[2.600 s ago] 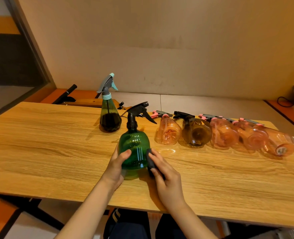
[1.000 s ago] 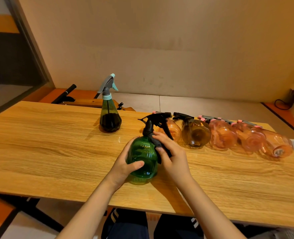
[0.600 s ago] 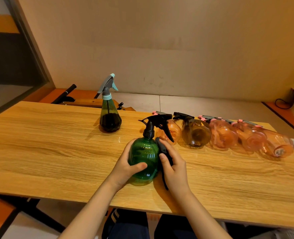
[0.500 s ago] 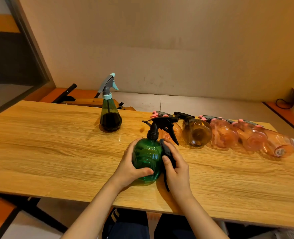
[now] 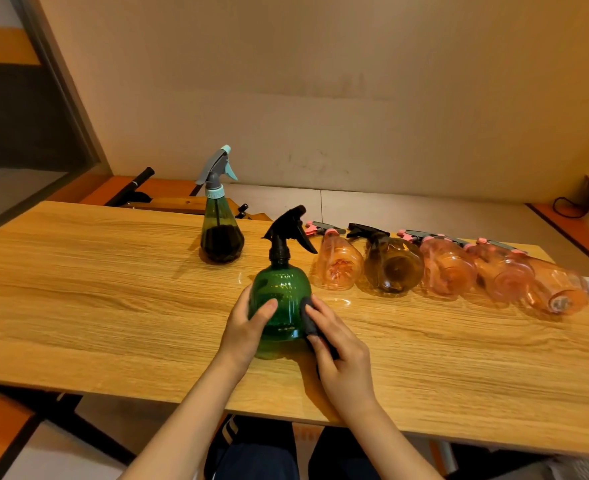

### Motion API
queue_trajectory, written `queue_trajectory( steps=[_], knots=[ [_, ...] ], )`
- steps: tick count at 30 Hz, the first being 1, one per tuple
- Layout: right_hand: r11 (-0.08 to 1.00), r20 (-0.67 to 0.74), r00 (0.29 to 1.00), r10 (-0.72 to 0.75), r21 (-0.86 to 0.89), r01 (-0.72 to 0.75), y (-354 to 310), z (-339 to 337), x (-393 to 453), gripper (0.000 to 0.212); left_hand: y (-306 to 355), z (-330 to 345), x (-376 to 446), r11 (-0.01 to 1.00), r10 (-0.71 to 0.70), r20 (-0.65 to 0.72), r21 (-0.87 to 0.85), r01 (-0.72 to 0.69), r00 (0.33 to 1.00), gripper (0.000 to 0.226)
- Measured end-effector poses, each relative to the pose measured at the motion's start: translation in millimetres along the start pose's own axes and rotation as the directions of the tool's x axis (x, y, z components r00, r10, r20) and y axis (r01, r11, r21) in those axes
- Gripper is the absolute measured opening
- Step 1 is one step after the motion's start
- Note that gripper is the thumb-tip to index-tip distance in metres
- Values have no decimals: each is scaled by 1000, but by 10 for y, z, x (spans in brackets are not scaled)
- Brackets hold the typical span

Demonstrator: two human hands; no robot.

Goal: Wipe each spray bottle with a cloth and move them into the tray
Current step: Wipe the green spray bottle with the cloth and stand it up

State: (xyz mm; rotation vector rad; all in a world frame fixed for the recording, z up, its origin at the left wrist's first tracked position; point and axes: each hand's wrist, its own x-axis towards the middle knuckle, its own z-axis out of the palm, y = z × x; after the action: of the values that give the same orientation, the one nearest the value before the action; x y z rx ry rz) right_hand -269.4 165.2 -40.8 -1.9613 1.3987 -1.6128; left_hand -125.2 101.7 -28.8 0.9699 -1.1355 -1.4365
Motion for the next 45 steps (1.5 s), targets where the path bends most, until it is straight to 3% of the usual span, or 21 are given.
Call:
queue_trajectory(
  steps=[4, 10, 12, 18, 22, 26, 32, 41, 45],
  knots=[
    [999, 20, 999, -37, -8, 37, 7, 9, 1, 39, 13, -30, 6, 994, -36, -43, -107, 31, 998, 67],
    [1000, 22, 1000, -22, -1, 22, 8, -1, -9, 42, 31, -44, 12, 988, -90, 30, -123, 93, 995, 109],
    [1000, 15, 1000, -11, 5, 10, 1, -8, -8, 44, 36, -29, 12, 992, -81, 52, -91, 85, 995, 111],
    [999, -60, 998, 23, 37, -21, -4, -18, 6, 44, 29, -32, 0, 999, -47, 172, 3, 47, 984, 75],
    [996, -165, 984, 73, 69, -62, 62, -25, 39, 42, 26, -17, -32, 989, -31, 286, 150, -13, 958, 83],
    [992, -187, 976, 112, 84, -98, 103, -17, 21, 44, 1, -29, -32, 921, 22, 248, 373, -117, 969, 86],
    [993, -130, 989, 76, 103, -62, 21, -18, 28, 44, 15, -48, -58, 980, 43, 235, 180, -87, 971, 95],
    [999, -179, 984, -5, 33, 11, -3, -51, 203, 39, 48, -4, -66, 947, 83, 223, 287, -147, 971, 81],
    [999, -98, 995, 13, 42, -9, 24, -134, 361, 35, 35, -23, -62, 950, 73, 245, 278, -142, 967, 83]
  ],
)
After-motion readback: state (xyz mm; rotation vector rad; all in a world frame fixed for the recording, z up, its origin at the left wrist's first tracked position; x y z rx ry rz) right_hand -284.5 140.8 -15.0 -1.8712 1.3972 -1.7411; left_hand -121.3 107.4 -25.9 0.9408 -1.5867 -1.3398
